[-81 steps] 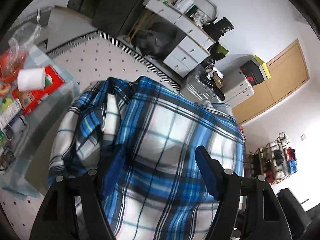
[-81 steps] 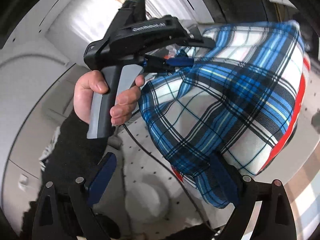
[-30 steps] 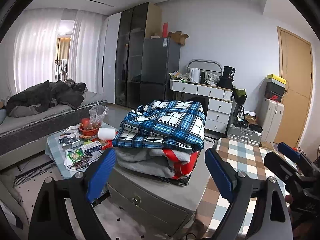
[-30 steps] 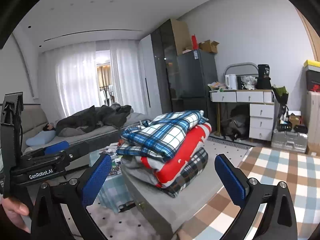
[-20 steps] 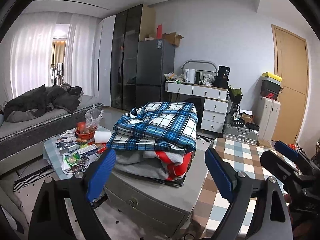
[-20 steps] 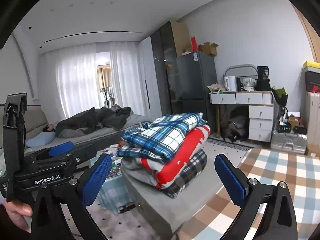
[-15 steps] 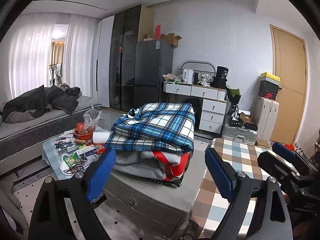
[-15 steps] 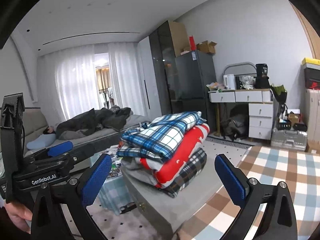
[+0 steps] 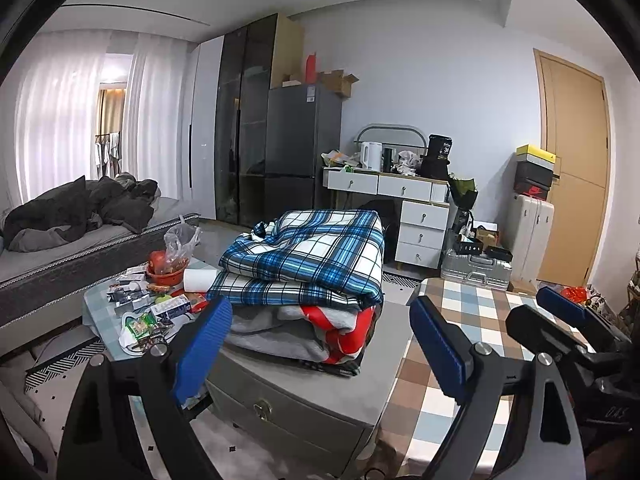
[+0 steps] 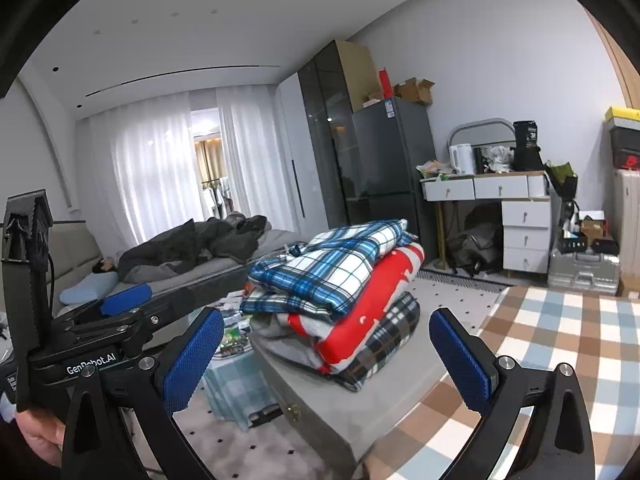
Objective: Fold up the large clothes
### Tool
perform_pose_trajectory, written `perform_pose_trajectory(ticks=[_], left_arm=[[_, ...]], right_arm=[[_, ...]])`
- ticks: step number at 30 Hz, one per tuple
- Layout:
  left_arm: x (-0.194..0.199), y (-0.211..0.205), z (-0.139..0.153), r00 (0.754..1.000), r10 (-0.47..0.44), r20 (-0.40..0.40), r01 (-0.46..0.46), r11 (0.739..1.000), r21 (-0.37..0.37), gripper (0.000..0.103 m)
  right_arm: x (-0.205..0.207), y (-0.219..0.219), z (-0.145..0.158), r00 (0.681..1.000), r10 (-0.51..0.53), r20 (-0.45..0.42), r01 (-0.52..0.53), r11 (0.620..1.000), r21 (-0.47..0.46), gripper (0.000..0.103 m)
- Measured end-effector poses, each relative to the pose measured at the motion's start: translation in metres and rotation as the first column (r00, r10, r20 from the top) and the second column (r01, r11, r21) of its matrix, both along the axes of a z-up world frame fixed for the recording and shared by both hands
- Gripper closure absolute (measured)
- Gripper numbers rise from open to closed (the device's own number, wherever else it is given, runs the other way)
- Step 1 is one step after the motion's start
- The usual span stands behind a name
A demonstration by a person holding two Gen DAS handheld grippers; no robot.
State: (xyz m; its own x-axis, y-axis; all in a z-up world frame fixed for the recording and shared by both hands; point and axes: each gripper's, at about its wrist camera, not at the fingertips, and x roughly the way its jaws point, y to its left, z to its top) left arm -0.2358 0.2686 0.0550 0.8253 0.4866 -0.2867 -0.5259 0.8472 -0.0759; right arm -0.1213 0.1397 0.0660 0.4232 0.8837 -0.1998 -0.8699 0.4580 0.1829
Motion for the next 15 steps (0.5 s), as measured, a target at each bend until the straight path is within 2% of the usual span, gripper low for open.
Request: perform_pose_trajectory(ticks=[15], left_arm=[[-0.0001, -0.0016, 0.0022, 1.000, -0.007, 0.002, 0.007, 1.000, 0.026, 0.015]], right_arm=[[-0.0019, -0.0031, 0.0017, 1.000, 0.002, -0.011, -0.002, 1.000, 0.014, 0.000]])
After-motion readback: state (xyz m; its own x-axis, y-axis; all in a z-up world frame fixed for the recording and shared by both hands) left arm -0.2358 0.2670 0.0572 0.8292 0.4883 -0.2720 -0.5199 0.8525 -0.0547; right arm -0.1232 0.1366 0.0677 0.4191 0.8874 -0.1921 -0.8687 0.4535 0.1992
